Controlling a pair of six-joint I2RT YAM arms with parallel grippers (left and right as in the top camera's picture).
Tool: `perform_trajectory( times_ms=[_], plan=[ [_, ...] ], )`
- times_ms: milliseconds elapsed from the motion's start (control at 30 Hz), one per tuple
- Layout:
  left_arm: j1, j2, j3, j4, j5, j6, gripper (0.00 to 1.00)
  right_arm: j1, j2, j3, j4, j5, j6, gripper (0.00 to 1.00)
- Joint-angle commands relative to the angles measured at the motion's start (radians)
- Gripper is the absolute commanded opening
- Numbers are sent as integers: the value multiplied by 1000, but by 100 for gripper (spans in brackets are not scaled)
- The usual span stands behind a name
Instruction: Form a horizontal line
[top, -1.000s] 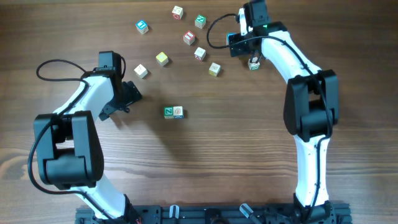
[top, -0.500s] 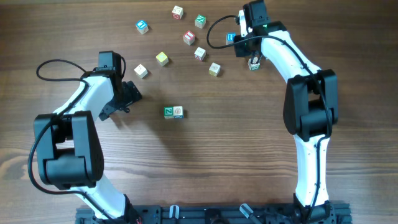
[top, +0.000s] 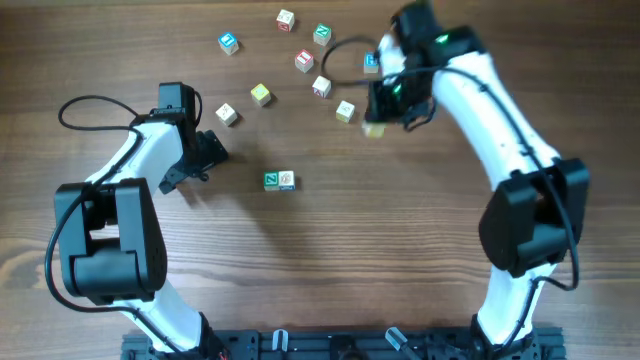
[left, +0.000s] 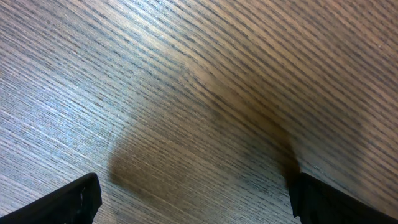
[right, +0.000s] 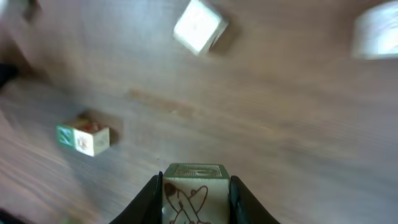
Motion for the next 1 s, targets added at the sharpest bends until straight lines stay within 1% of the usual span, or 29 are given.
perform_trajectory(
  times_ms=[0,33,67,100,133,167,233,300,367,467,700,733,767,800,833,867,900,967],
  plan=[
    [-3,11,-5,-3,-6,-2,100,97,14,-133,67,-31,69,23],
    [-3,11,-5,-3,-6,-2,100,126,14,-171,111,-18,82,23],
    [-3,11,-5,-3,-6,-2,100,158,14,-206,156,35,125,25],
    [-3,11,-5,-3,-6,-2,100,187,14,-226,186,104,139,26],
    [-3,11,-5,-3,-6,-2,100,223,14,-235,208,189,139,27],
    [-3,11,-5,-3,-6,-2,100,246,14,-235,223,221,138,29],
    [-3,11,-5,-3,-6,-2,100,300,15,-235,281,229,140,30],
    [-3,11,-5,-3,-6,-2,100,332,15,-235,330,229,210,30],
    [-3,11,-5,-3,-6,-2,100,346,18,-235,346,229,309,29],
    [-3,11,-5,-3,-6,-2,100,354,46,-235,356,229,375,30],
    [-3,11,-5,-3,-6,-2,100,354,89,-238,372,262,377,31],
    [-3,11,-5,-3,-6,-2,100,354,95,-238,378,274,378,35],
    [-3,11,-5,-3,-6,-2,100,354,101,-238,378,274,377,37],
    [-3,11,-5,-3,-6,-2,100,354,102,-238,377,274,377,41],
    [-3,11,-5,-3,-6,-2,100,354,102,-238,377,274,377,47],
    [-3,11,-5,-3,-6,-2,100,354,102,-238,378,274,377,59],
    [-3,11,-5,-3,-6,-2,100,354,102,-238,378,274,377,62],
    [-3,11,-5,-3,-6,-2,100,354,104,-238,394,283,378,64]
  ],
)
